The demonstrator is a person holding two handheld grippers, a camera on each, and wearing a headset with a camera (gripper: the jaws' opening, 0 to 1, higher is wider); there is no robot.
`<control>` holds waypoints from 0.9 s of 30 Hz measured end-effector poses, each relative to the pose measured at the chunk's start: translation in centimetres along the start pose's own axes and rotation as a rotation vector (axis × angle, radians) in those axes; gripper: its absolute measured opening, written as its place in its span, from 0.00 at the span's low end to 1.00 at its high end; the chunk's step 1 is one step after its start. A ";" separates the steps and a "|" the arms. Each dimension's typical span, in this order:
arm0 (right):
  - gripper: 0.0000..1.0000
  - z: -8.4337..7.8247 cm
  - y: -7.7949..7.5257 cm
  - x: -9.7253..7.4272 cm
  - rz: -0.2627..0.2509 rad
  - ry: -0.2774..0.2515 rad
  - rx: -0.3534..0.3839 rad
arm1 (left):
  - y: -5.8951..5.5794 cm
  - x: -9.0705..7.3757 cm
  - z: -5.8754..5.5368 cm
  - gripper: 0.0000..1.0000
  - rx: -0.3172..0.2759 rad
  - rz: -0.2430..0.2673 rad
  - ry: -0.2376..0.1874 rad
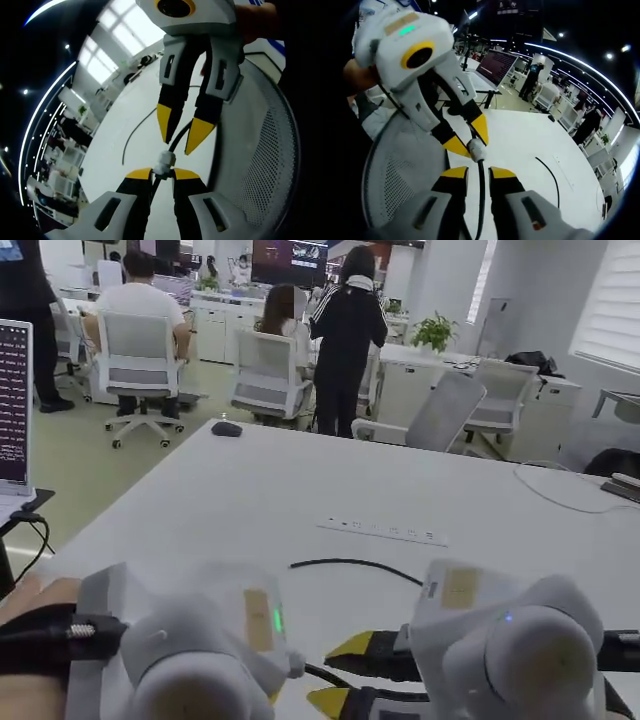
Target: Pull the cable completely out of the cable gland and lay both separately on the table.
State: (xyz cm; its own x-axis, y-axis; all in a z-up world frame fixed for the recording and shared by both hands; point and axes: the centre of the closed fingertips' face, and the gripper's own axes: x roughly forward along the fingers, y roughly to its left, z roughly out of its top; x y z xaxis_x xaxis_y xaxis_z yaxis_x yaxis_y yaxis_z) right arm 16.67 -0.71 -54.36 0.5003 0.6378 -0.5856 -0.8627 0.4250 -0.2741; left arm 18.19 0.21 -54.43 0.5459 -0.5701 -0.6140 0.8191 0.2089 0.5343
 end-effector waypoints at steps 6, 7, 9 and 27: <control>0.04 -0.6 -0.1 -0.2 -0.002 0.022 -0.016 | -0.7 0.2 0.5 0.16 0.008 -0.016 -0.012; 0.04 -0.6 -0.1 -0.2 0.002 0.021 -0.016 | -0.6 0.2 0.6 0.16 0.011 -0.015 -0.018; 0.03 -0.8 -0.1 -0.3 0.005 0.025 -0.024 | -0.7 0.2 0.6 0.16 0.009 -0.021 -0.015; 0.03 -1.3 -0.2 -0.7 -0.009 0.048 -0.065 | -1.7 1.3 0.4 0.22 0.046 -0.102 0.000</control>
State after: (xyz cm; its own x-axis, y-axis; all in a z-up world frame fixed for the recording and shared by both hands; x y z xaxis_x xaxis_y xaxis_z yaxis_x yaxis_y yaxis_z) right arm 16.44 -2.09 -54.94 0.5055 0.6017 -0.6184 -0.8618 0.3874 -0.3275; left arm 17.42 -1.18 -55.88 0.4602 -0.5864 -0.6665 0.8615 0.1135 0.4950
